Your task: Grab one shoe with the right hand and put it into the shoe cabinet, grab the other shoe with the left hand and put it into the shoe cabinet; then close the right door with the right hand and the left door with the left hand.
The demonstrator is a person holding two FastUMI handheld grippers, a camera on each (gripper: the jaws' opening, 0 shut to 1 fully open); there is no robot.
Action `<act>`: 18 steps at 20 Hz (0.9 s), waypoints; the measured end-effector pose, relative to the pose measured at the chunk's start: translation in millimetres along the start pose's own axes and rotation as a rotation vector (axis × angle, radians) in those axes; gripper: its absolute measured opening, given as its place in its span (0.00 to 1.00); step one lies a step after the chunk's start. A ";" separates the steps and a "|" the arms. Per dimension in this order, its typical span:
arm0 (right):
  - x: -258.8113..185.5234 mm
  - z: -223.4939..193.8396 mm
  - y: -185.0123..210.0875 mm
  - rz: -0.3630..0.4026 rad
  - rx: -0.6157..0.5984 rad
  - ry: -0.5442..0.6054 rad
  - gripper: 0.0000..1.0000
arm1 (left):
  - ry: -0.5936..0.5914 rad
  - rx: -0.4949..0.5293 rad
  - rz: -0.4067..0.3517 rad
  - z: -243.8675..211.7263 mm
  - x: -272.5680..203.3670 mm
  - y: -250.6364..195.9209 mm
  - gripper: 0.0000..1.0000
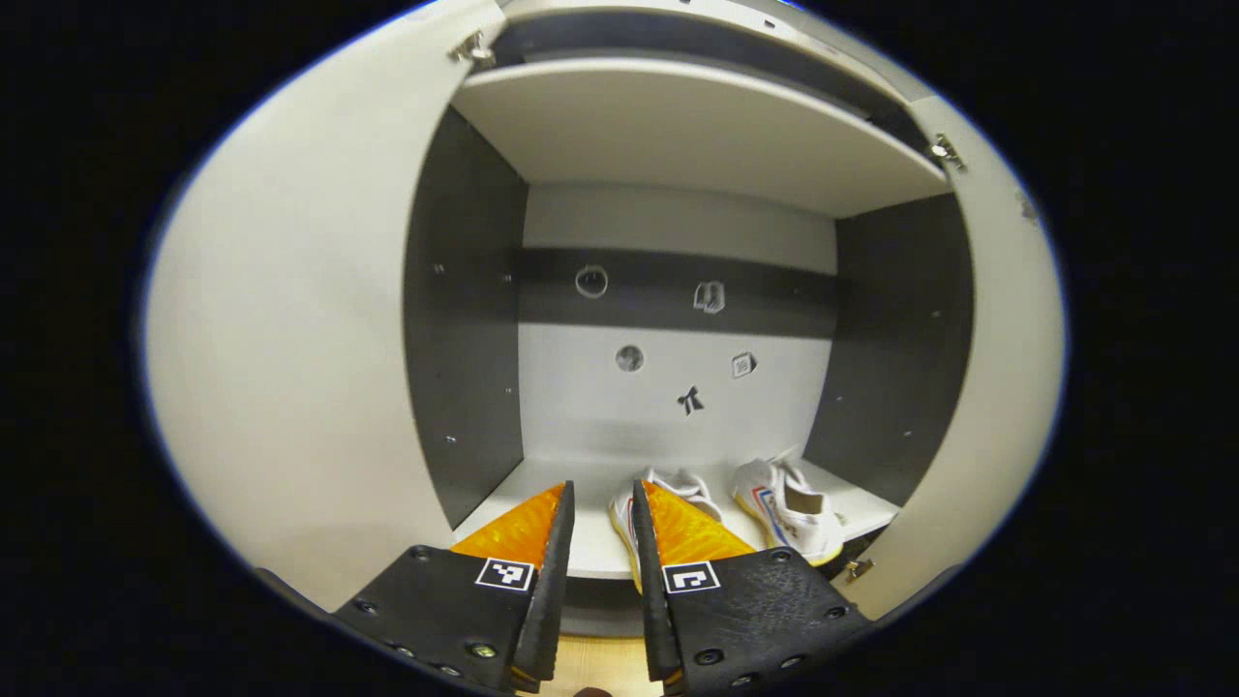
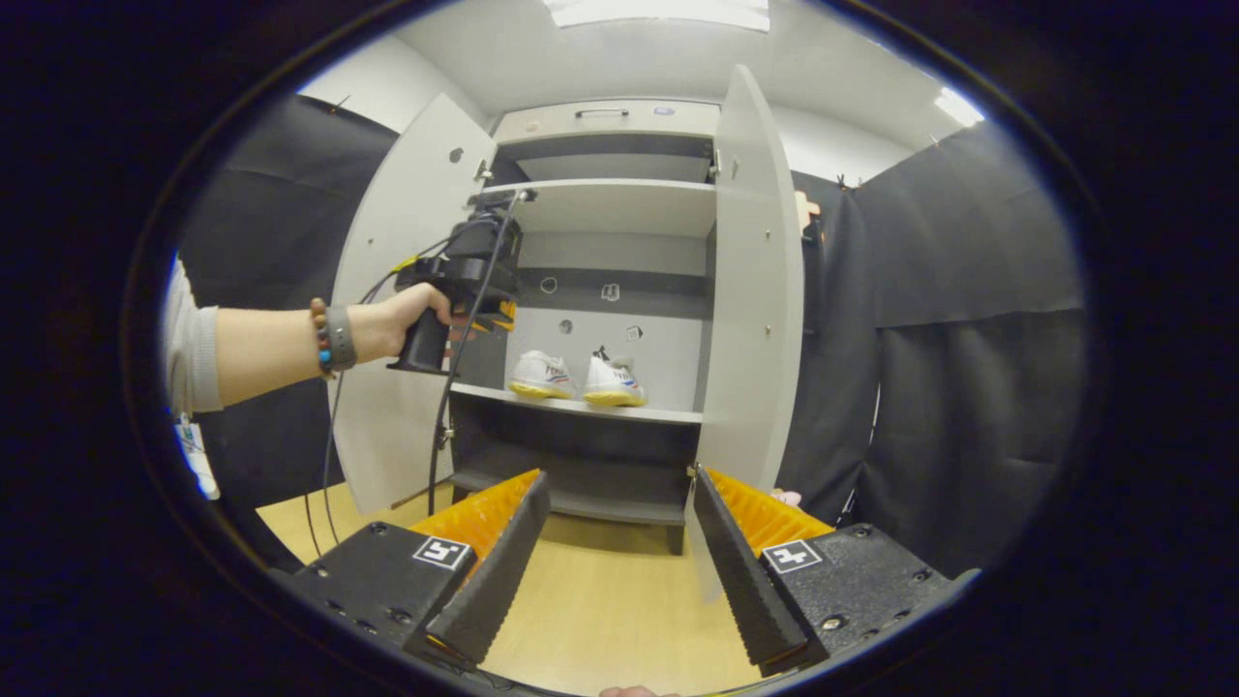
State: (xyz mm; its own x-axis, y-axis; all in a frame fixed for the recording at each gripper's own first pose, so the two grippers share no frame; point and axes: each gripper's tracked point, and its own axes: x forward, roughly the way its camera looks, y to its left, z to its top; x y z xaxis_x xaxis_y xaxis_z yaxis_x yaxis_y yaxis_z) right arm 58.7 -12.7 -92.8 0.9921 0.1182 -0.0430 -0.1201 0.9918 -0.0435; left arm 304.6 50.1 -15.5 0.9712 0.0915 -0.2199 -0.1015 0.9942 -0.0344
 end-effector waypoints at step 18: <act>-45.3 41.4 -68.0 -0.146 0.054 -0.049 1.00 | -0.163 0.027 -0.069 -106.4 -334.1 -26.8 0.98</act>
State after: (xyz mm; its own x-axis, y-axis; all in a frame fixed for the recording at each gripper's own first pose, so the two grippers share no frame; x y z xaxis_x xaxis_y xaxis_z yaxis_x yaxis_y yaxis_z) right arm 23.5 -83.5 -46.6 0.9996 -0.0264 0.0087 0.0264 0.9996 0.0077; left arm -40.1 -13.1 -44.8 0.9980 0.0283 -0.0570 -0.0294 0.9994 -0.0173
